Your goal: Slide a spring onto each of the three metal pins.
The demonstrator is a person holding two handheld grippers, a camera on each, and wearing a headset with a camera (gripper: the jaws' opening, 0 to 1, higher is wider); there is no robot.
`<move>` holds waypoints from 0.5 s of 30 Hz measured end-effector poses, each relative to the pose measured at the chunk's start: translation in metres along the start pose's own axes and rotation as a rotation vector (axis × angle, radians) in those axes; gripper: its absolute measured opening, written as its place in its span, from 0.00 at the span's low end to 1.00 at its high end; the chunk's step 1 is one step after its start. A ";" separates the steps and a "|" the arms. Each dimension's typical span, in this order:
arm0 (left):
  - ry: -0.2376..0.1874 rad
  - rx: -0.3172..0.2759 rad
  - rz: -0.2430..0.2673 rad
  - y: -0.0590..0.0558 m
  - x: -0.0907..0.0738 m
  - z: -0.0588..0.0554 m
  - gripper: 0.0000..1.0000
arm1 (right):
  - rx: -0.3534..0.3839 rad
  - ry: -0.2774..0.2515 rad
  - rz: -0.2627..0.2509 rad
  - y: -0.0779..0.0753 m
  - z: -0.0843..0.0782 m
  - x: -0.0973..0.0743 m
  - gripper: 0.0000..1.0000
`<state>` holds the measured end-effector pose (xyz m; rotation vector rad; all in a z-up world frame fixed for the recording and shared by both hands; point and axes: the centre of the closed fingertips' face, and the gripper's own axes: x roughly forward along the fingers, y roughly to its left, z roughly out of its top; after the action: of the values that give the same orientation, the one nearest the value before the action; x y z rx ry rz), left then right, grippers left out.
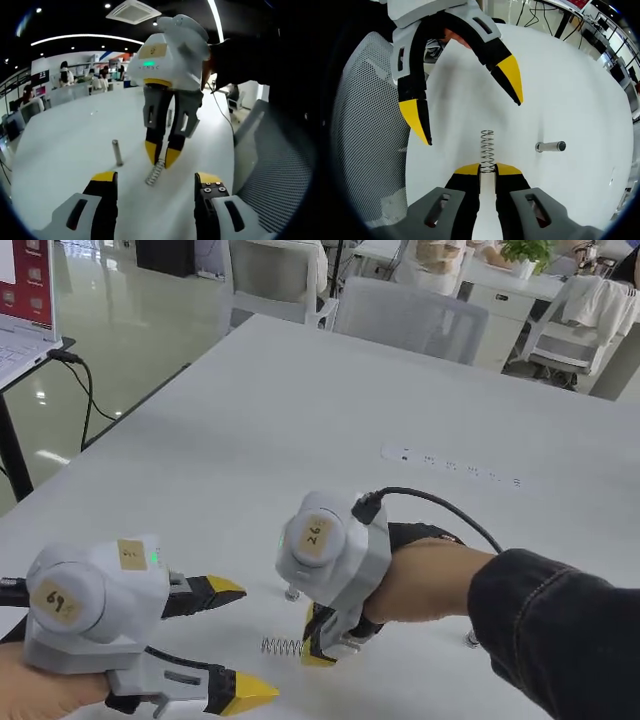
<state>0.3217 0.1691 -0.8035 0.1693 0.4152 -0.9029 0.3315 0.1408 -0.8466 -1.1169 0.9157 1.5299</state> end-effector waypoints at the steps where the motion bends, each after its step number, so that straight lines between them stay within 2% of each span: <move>1: 0.002 0.005 -0.008 -0.001 0.001 0.001 0.55 | 0.002 0.001 0.003 0.001 -0.001 -0.002 0.08; 15: 0.006 0.074 -0.105 -0.019 0.014 0.006 0.34 | -0.017 0.008 0.020 0.018 -0.005 -0.022 0.08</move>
<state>0.3166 0.1451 -0.8033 0.2193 0.3995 -1.0214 0.3165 0.1257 -0.8265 -1.1297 0.9231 1.5527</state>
